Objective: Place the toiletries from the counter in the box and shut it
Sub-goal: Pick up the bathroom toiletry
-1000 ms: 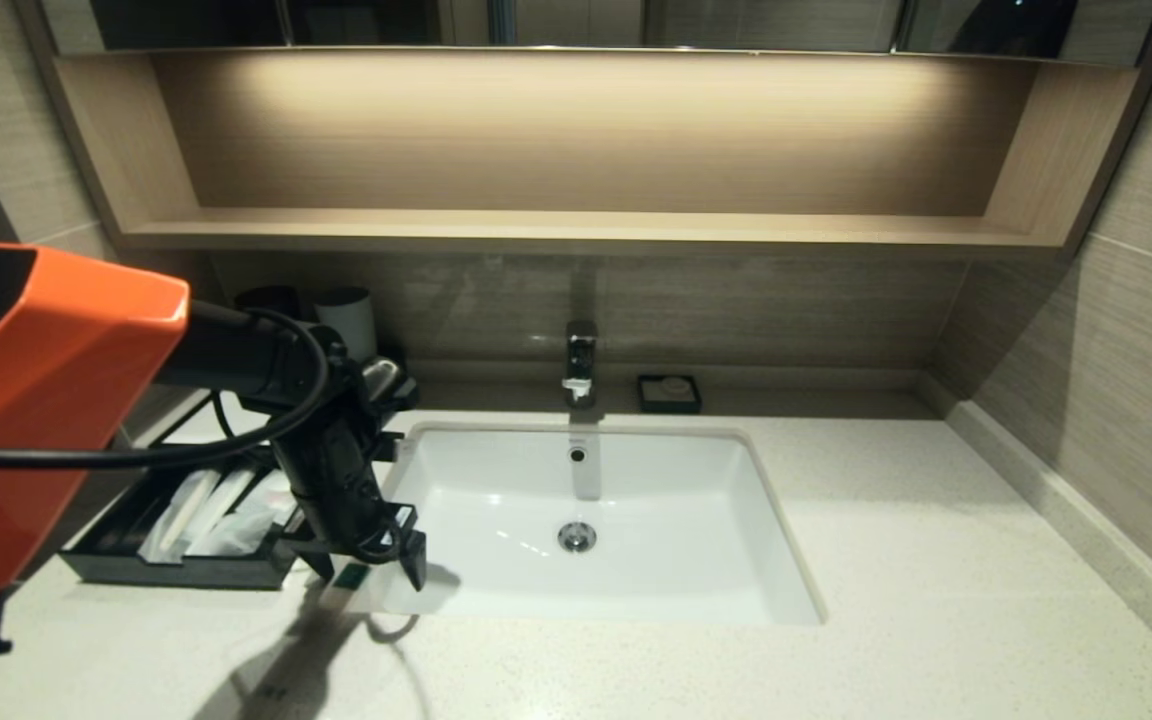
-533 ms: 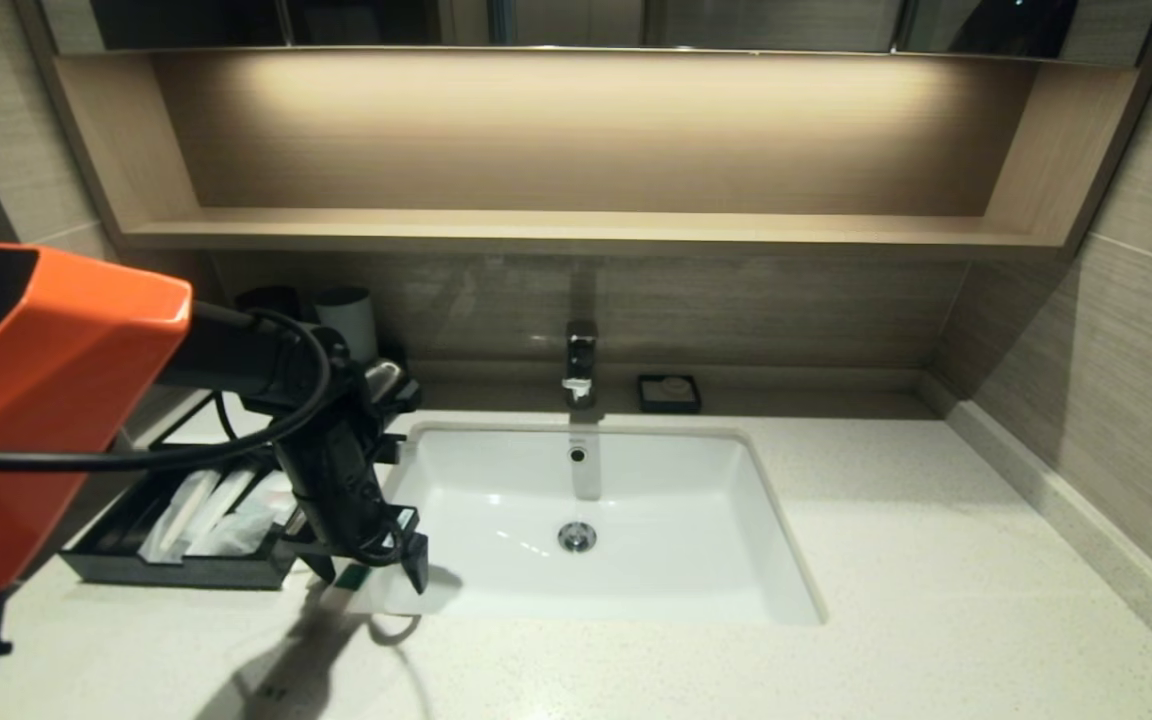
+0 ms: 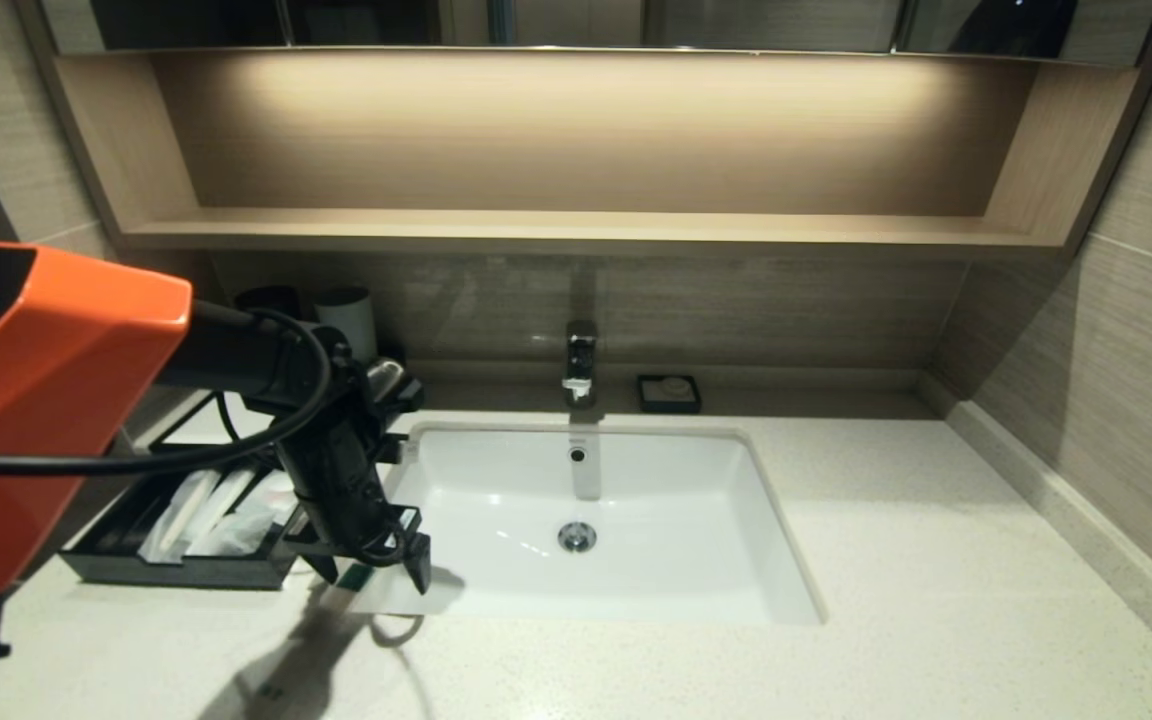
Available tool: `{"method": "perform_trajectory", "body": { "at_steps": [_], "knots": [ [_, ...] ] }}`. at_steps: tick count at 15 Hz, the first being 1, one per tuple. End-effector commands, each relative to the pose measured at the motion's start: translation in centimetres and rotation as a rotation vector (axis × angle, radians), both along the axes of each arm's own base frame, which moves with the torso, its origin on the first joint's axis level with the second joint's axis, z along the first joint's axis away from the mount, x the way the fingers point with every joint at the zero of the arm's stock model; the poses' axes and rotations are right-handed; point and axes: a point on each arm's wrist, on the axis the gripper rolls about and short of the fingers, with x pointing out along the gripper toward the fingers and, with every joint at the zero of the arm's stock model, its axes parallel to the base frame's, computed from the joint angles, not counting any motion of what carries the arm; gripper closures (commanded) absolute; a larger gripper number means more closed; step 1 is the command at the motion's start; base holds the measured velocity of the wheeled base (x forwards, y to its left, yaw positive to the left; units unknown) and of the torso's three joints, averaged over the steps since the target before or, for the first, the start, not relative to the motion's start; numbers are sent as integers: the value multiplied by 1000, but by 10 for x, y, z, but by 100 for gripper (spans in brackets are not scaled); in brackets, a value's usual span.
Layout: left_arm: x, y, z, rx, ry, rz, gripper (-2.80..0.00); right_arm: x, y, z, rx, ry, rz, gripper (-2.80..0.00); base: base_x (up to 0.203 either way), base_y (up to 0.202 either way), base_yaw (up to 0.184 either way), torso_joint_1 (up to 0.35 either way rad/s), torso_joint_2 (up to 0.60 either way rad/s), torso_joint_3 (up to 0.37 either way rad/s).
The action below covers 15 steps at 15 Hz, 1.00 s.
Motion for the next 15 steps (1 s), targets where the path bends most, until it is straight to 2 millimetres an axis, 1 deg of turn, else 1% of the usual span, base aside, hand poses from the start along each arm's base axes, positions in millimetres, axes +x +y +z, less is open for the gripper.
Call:
{"method": "perform_trajectory", "body": {
  "at_steps": [1,15],
  "knots": [
    [2,0,-2,3,3,3,-280,0,0,0,0,0,0,0,0,0,0,0,0,0],
    [3,0,-7,7,13,3,-280,0,0,0,0,0,0,0,0,0,0,0,0,0]
  ]
}}
